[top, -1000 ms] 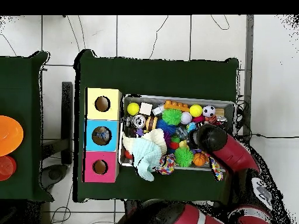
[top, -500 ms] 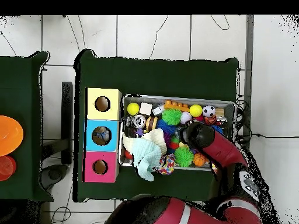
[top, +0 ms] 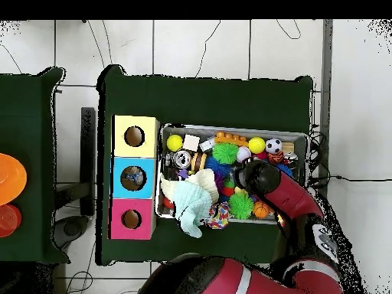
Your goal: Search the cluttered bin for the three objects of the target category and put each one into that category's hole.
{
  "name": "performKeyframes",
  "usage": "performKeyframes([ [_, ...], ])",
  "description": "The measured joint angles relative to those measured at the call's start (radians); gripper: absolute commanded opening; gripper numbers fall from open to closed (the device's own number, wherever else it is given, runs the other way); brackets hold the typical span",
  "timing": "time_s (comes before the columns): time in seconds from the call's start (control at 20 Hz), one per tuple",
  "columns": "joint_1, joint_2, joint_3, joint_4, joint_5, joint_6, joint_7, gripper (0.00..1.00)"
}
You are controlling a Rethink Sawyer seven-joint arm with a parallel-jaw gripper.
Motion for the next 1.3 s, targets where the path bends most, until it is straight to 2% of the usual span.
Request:
performKeyframes([
  [0.75,0.002,-0.014,0.013,0.031,0.012,-0.014,0.0,1.0],
  [1.3,0.05,-0.016,0.024,0.06,0.032,-0.014,0.0,1.0],
])
